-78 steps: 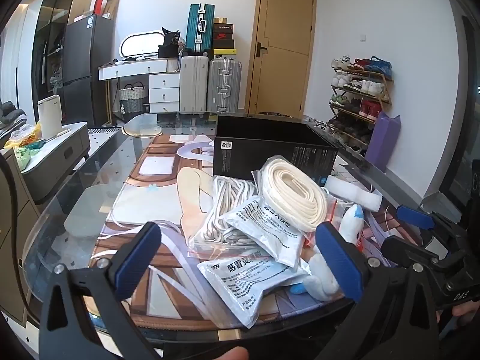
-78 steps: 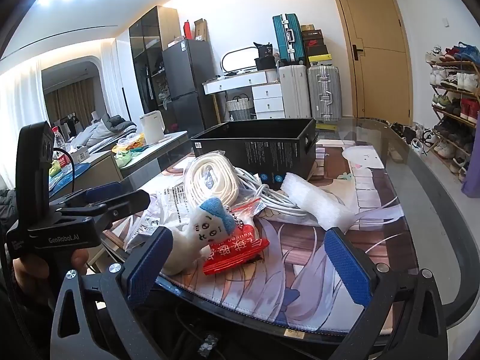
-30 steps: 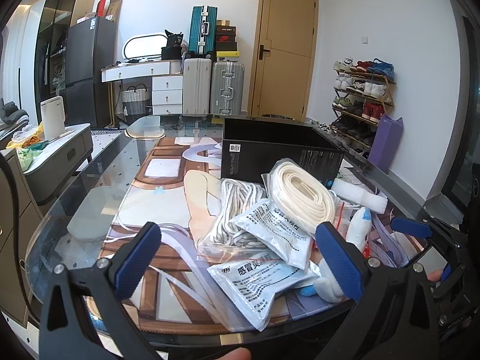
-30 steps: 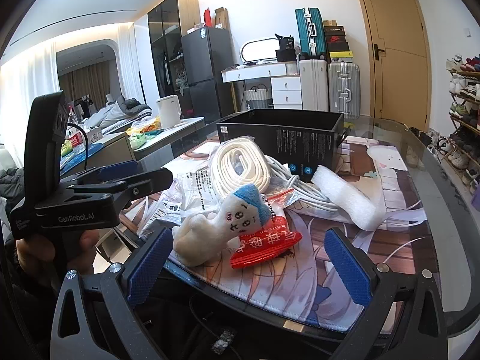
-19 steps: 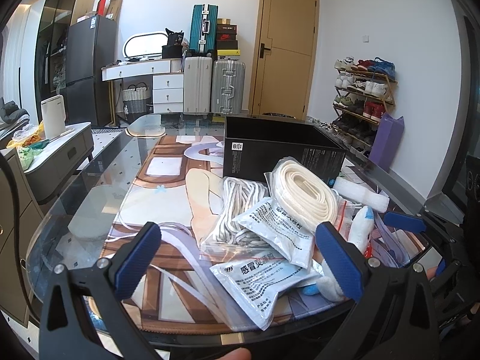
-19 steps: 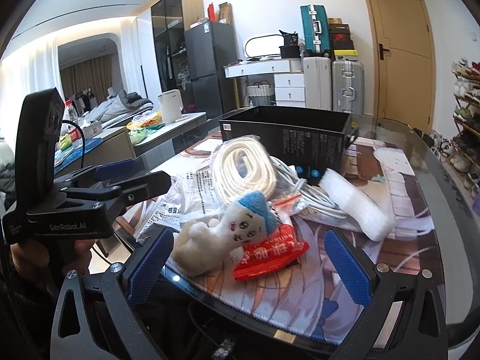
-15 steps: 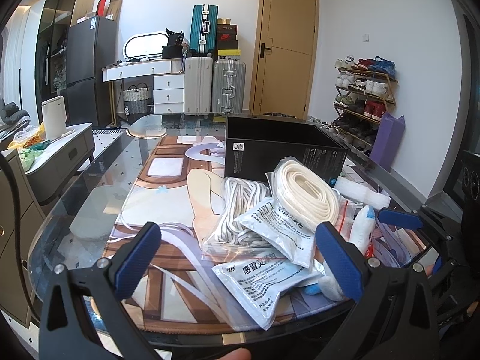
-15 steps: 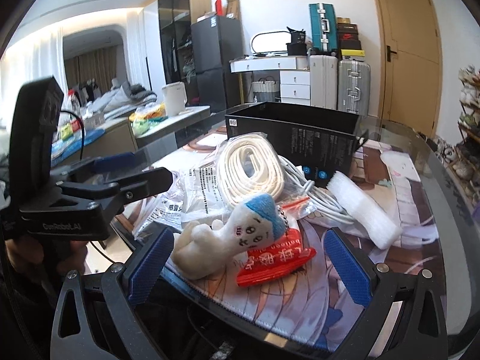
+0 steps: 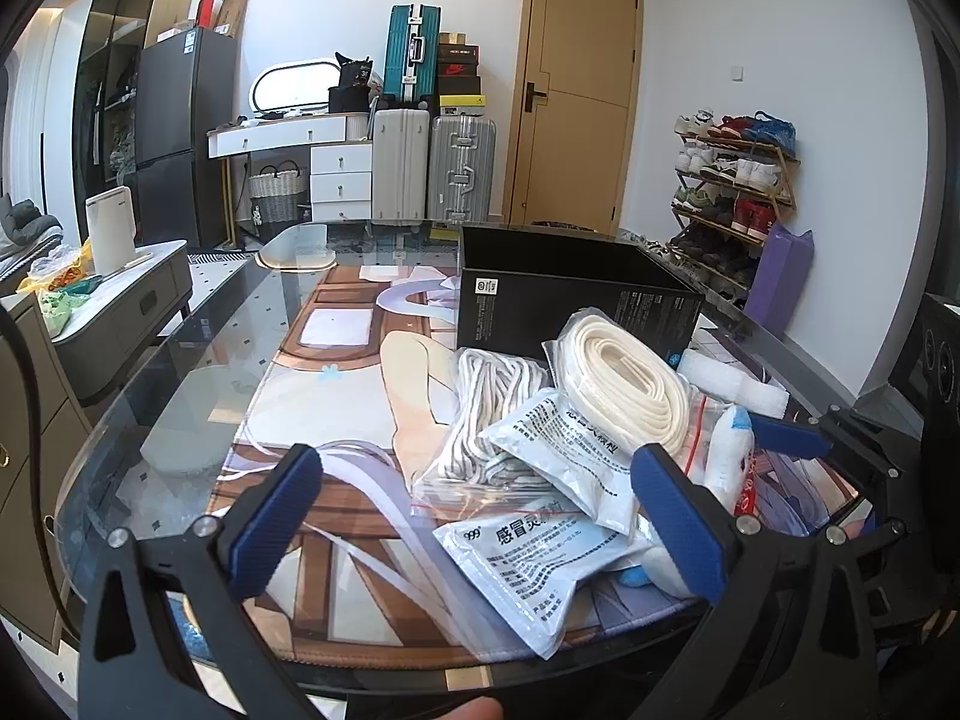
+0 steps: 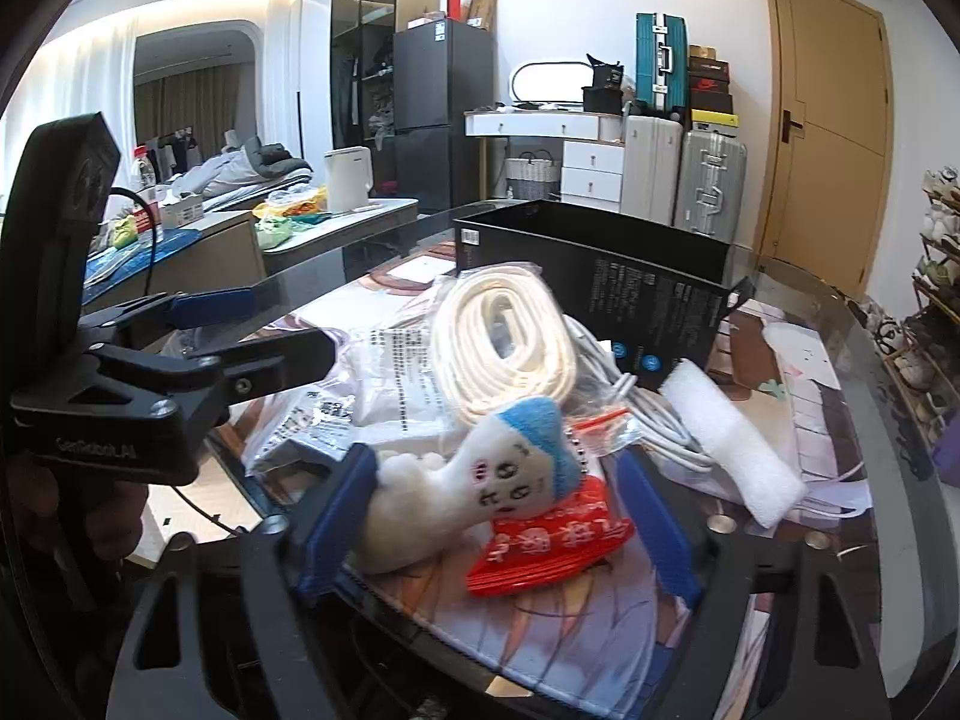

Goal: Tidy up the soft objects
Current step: 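Close the right gripper on the white plush doll with blue hat, then move the left gripper to the white printed packet while the right gripper holds the doll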

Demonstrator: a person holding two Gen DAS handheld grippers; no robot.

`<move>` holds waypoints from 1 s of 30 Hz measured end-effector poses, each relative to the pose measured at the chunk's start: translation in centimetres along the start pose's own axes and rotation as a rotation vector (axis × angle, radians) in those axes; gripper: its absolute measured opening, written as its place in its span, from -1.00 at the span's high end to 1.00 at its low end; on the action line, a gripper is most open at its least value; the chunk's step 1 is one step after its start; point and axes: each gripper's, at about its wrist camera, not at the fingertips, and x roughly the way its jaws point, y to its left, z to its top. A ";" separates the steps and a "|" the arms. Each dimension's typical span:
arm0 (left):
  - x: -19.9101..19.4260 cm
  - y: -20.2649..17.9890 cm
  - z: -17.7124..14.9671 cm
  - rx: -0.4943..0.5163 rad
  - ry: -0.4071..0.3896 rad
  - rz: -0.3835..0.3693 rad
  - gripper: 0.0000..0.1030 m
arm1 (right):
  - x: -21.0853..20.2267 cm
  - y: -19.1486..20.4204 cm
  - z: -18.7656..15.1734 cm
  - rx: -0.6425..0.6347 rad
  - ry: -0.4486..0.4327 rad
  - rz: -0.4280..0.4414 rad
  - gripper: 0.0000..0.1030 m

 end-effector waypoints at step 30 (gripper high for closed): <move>1.4 -2.2 -1.3 0.123 0.143 -0.103 -1.00 | -4.6 -3.5 -0.3 0.105 -0.148 -0.054 -0.19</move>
